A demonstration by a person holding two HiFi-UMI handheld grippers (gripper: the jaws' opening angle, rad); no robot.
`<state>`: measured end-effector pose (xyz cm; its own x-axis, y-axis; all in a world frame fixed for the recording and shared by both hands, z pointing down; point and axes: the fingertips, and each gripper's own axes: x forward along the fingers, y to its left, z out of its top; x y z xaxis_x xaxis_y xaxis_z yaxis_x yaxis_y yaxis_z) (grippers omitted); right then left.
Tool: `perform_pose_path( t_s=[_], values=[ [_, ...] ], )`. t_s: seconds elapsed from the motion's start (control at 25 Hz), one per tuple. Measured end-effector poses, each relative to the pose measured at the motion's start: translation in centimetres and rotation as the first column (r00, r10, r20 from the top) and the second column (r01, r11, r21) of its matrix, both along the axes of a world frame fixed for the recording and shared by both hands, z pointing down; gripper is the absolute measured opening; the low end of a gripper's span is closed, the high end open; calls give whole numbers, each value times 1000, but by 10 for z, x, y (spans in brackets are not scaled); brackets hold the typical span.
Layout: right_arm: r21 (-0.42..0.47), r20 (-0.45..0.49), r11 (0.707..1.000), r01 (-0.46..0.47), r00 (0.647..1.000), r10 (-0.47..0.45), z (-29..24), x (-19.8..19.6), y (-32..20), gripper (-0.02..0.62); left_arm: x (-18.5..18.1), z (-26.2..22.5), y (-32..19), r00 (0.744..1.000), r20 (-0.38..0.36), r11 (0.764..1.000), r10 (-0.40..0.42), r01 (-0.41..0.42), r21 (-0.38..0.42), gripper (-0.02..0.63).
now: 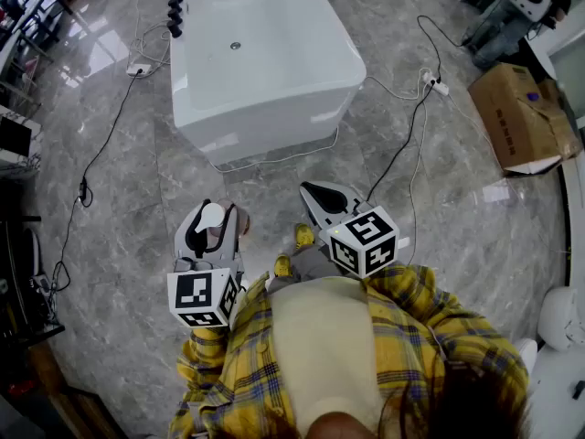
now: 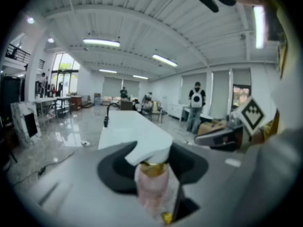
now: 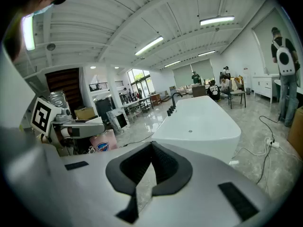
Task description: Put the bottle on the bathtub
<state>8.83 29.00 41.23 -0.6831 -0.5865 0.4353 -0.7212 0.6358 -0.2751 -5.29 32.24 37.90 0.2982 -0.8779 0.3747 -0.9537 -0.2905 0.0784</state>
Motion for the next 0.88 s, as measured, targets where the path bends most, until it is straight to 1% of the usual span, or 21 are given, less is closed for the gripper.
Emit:
perform_pose_path(
  t_s=[0.24,0.48,0.88],
  values=[
    [2,4,1000,14,1000,-14,3,8,-28,13,10,8,-24,1000,-8,1000,-11,11,-16,186],
    [-17,21,999,34,999,-34,8,16,-55,13,18,10,-48,999,-7,999,-35,35,-17,186],
    [-11,35,997,73,997,-72,10,22,-94,14,32,9,-82,997,10,997,-71,72,-27,186]
  ],
)
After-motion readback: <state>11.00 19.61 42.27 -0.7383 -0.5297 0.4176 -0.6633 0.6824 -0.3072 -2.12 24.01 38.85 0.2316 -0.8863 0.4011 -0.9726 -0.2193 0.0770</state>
